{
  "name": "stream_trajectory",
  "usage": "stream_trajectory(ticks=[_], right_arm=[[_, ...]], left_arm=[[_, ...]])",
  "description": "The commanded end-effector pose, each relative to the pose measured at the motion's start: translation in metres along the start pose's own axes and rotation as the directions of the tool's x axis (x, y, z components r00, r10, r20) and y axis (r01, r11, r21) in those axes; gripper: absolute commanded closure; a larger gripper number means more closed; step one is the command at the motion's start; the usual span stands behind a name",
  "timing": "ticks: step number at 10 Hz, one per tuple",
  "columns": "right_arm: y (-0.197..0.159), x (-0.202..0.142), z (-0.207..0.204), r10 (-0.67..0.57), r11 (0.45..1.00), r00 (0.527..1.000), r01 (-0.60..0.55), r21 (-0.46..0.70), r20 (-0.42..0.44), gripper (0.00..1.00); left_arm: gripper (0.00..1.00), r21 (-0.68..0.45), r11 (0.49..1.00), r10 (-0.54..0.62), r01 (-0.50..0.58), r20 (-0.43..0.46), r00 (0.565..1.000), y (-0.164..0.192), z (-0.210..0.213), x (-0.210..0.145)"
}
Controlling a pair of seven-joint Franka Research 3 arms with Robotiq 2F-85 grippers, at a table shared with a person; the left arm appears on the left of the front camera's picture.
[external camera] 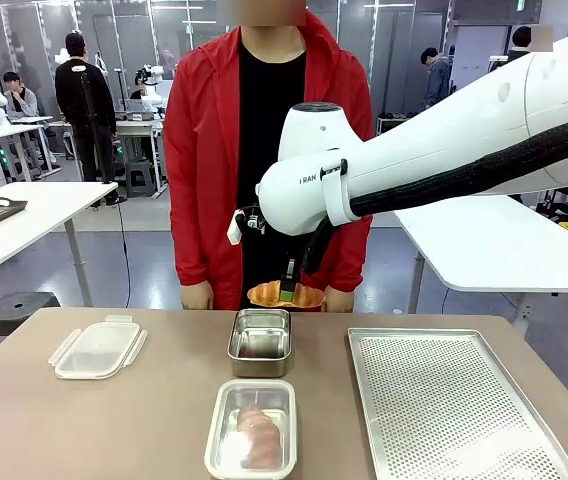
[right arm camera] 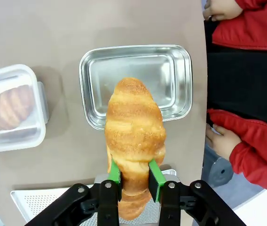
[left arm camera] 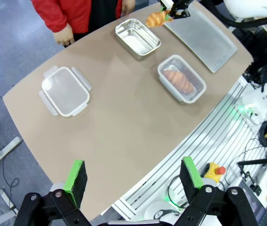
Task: Place the bread into the airtight container.
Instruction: Pick up a Butter Roll and place it into an empty Airtight Container.
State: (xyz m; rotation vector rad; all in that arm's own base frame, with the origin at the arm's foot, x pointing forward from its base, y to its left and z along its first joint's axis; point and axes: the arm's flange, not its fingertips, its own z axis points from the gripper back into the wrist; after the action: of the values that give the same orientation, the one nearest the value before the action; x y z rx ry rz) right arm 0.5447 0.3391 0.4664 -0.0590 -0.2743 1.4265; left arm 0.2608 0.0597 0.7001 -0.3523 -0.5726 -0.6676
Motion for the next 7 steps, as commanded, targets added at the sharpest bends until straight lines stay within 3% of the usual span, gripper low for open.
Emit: stream_trajectory(ticks=[1, 3, 4, 5, 6, 7], right_arm=[[0.002, -0.003, 0.004, 0.017, 1.000, 1.000, -0.017, 0.003, 0.004, 0.74], [-0.007, 0.007, -0.006, -0.080, 0.996, 0.996, 0.081, 0.047, -0.026, 0.74], [-0.011, 0.017, -0.007, -0.244, 0.969, 0.964, 0.247, 0.020, -0.106, 0.74], [-0.005, 0.027, -0.007, -0.329, 0.943, 0.927, 0.332, -0.019, -0.177, 0.74], [0.000, 0.035, -0.008, -0.439, 0.896, 0.865, 0.440, -0.054, -0.242, 0.74], [0.002, 0.043, -0.016, -0.575, 0.815, 0.767, 0.569, -0.112, -0.285, 0.74]], left_arm=[[0.00, -0.011, 1.000, -0.012, 0.012, 0.005, 1.000, 0.000, 0.001, 0.001], [0.00, -0.011, 1.000, -0.012, 0.012, 0.005, 1.000, 0.000, 0.001, 0.001], [0.00, -0.011, 1.000, -0.012, 0.012, 0.005, 1.000, 0.000, 0.001, 0.001], [0.00, -0.011, 1.000, -0.012, 0.012, 0.005, 1.000, 0.000, 0.001, 0.001], [0.00, -0.011, 1.000, -0.012, 0.012, 0.005, 1.000, 0.000, 0.001, 0.001], [0.00, -0.011, 1.000, -0.012, 0.012, 0.005, 1.000, 0.000, 0.001, 0.001]])
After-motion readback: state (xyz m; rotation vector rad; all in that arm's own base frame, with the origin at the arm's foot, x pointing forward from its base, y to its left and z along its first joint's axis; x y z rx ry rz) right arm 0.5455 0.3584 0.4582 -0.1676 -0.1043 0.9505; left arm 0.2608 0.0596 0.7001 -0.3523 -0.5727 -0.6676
